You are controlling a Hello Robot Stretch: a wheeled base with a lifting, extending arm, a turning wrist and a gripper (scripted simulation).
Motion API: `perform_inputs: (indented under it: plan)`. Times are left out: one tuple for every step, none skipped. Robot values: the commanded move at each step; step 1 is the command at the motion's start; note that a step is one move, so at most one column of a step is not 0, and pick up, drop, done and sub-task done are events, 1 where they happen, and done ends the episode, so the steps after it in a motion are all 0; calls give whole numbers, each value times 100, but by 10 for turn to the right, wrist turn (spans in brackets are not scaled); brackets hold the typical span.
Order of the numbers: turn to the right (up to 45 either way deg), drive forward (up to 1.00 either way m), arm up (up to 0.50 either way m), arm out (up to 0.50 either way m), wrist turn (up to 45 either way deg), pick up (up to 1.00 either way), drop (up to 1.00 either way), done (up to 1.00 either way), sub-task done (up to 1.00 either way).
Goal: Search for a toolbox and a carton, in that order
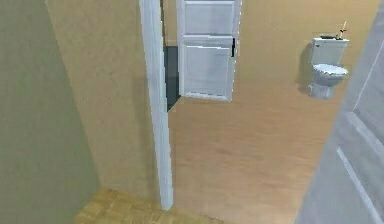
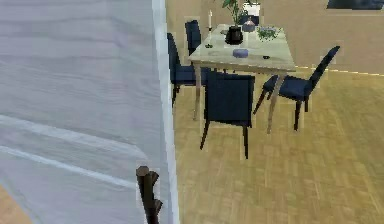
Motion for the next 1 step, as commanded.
perform_inputs:
  plan:
    - [30,0,0,0,0,0,0,0,0]
